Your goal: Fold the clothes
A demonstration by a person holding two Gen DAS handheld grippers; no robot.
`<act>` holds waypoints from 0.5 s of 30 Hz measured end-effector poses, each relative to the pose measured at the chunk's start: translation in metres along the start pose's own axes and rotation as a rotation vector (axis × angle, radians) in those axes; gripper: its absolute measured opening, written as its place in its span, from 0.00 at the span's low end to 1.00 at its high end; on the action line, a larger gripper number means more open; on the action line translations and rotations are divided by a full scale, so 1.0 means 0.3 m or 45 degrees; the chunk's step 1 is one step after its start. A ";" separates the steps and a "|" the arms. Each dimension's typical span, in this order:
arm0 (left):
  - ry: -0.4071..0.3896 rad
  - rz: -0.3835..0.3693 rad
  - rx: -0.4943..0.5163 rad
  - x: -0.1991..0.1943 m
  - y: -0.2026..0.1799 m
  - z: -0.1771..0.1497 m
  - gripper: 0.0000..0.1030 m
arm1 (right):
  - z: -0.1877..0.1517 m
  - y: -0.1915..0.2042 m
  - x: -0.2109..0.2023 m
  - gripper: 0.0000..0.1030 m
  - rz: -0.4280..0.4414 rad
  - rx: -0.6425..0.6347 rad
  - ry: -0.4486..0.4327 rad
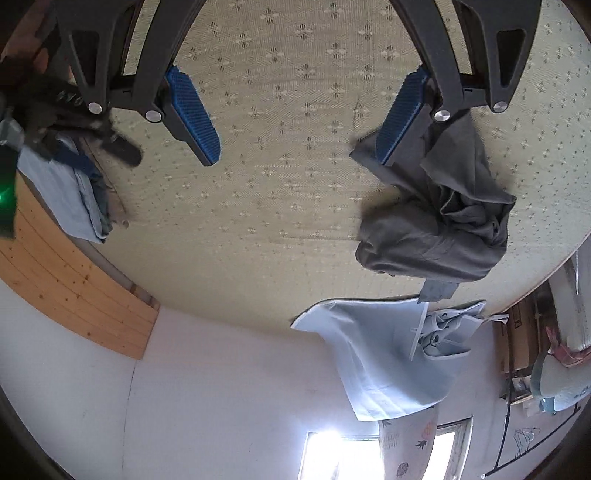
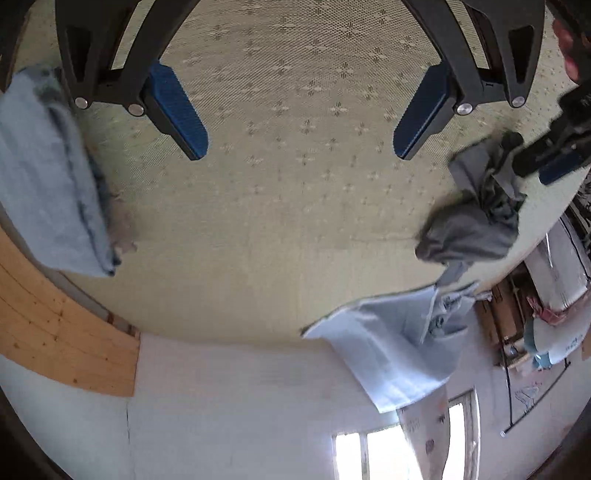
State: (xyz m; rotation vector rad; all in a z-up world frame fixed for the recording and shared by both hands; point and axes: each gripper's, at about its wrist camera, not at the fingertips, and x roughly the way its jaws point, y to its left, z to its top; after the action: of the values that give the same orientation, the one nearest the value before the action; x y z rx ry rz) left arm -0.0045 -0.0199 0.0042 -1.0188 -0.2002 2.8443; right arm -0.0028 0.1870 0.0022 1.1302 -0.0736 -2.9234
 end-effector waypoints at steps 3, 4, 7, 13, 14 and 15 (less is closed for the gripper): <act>0.000 0.018 0.013 0.010 0.001 -0.018 0.87 | -0.022 0.010 0.068 1.00 0.042 0.018 0.099; 0.011 0.035 0.017 0.022 0.004 -0.029 0.87 | -0.031 0.012 0.089 1.00 0.041 0.012 0.121; 0.046 0.087 0.027 0.057 0.012 -0.061 0.87 | -0.049 0.015 0.118 1.00 0.007 -0.007 0.113; 0.131 0.122 -0.012 0.139 0.039 -0.111 0.87 | -0.069 0.018 0.158 1.00 -0.035 -0.042 0.053; 0.139 0.125 -0.013 0.150 0.040 -0.119 0.87 | -0.072 0.024 0.164 1.00 -0.045 -0.068 0.045; 0.142 0.130 -0.002 0.157 0.036 -0.125 0.87 | -0.077 0.031 0.170 1.00 -0.049 -0.097 0.037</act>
State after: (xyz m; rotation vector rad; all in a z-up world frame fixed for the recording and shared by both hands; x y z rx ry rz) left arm -0.0174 -0.0202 -0.0555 -1.2181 -0.1437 2.8656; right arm -0.0250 0.1755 -0.0488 1.1760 0.0595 -2.9139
